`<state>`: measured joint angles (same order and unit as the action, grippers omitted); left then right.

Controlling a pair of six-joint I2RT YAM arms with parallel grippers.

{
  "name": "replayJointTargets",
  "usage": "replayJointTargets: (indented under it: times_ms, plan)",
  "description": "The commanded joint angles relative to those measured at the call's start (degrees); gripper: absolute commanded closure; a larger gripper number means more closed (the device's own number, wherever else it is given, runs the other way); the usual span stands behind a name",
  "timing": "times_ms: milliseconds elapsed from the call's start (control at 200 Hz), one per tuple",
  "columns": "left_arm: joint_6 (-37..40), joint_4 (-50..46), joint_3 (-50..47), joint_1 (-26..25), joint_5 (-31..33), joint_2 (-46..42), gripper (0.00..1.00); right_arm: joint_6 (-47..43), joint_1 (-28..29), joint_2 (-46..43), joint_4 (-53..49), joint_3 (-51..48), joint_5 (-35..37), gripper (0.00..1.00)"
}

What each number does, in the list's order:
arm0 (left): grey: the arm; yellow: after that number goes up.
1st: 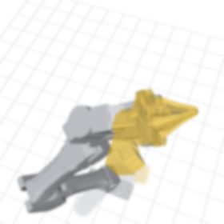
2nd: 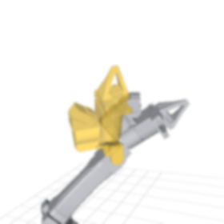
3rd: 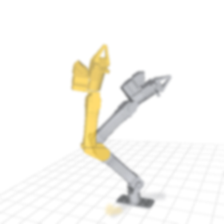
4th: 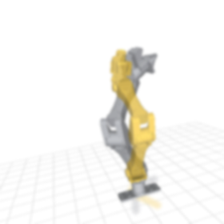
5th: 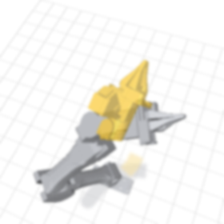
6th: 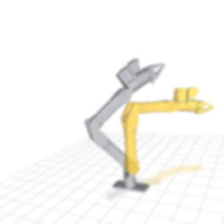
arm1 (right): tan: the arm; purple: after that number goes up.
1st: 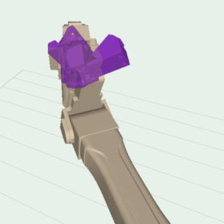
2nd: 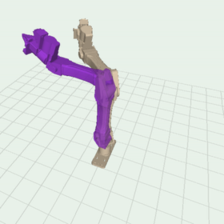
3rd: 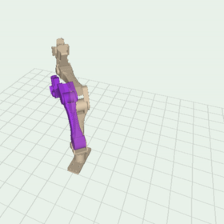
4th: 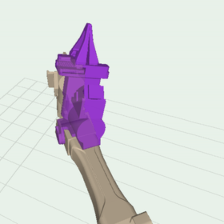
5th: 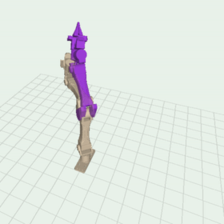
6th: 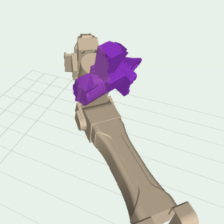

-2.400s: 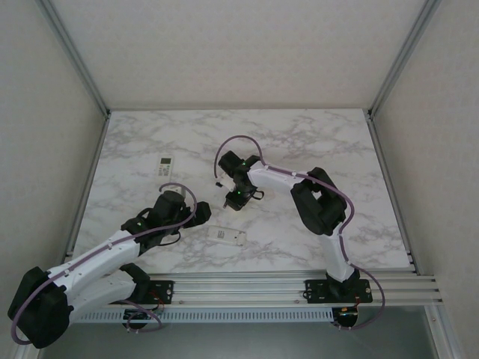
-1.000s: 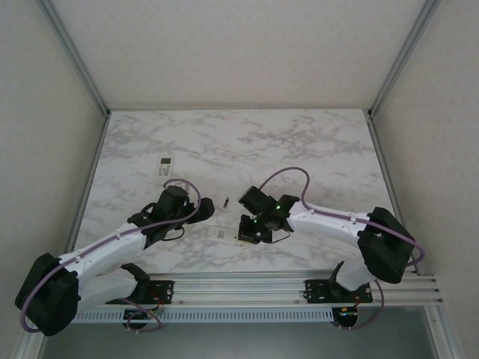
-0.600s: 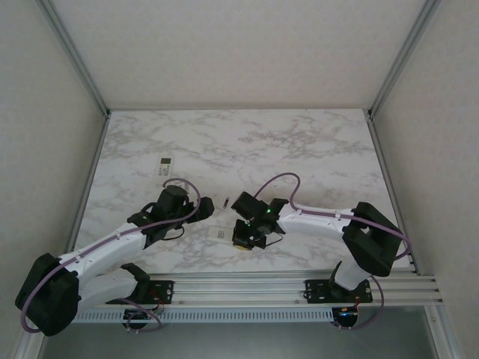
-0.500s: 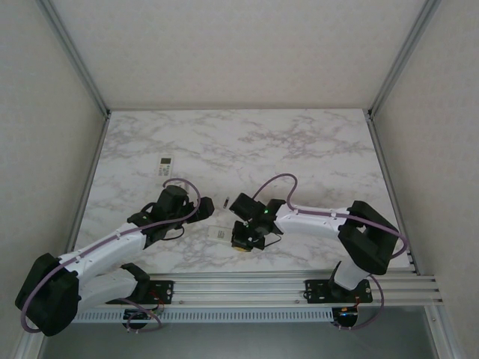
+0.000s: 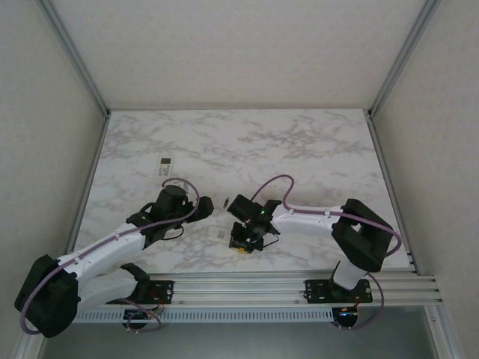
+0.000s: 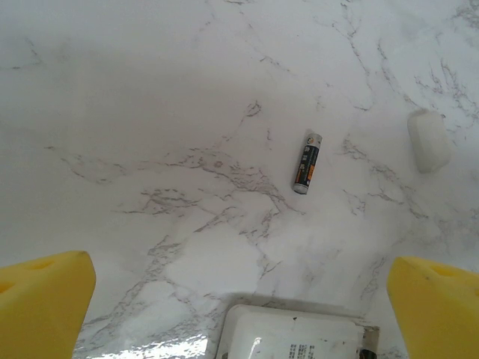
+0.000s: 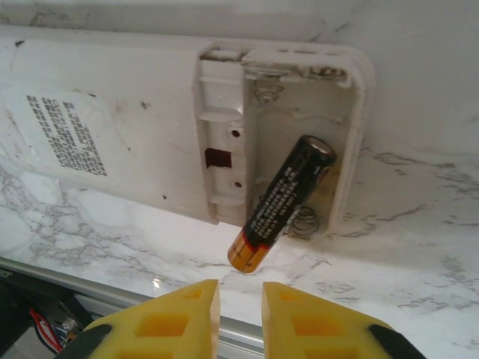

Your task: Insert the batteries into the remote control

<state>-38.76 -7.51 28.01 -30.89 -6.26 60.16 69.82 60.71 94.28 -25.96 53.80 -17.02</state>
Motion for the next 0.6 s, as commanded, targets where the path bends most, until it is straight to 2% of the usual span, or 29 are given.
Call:
replayJointTargets:
  times_ms: [0, 235, 491, 596]
  plan:
    - [0.5, 0.5, -0.8, 0.6, 0.2, -0.6, 0.00, -0.9, 0.8, -1.7, -3.5, 1.7, 2.3, 0.77]
    - [0.3, 0.5, -0.7, 0.6, -0.1, -0.6, 0.00, -3.8, 0.8, -0.2, -6.7, 3.4, 5.4, 0.80]
    - [0.0, 0.7, -1.3, 0.6, -0.2, -1.1, 0.01, -5.0, 0.8, 1.3, -7.1, 3.9, 7.9, 0.66]
    - [0.2, 0.6, -1.2, 0.7, -0.2, -1.2, 0.00, -4.7, 0.7, 2.5, -5.9, 3.7, 8.2, 0.65]
